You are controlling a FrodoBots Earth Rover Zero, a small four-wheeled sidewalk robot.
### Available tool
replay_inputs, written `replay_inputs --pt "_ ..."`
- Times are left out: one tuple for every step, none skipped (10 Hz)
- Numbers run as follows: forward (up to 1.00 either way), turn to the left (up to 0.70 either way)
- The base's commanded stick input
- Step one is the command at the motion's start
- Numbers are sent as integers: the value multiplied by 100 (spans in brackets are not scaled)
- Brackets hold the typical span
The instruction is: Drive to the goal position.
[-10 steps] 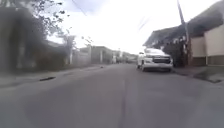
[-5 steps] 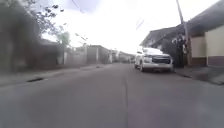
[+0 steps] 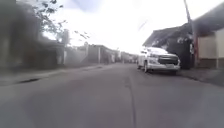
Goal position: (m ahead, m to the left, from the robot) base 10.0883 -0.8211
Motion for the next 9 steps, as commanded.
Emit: replay_inputs --pt "100 -40" --pt "100 -40" --pt "100 -40" --pt "100 -14" --pt "100 0" --pt "100 0" --pt "100 0" --pt "100 0" --pt "100 0"
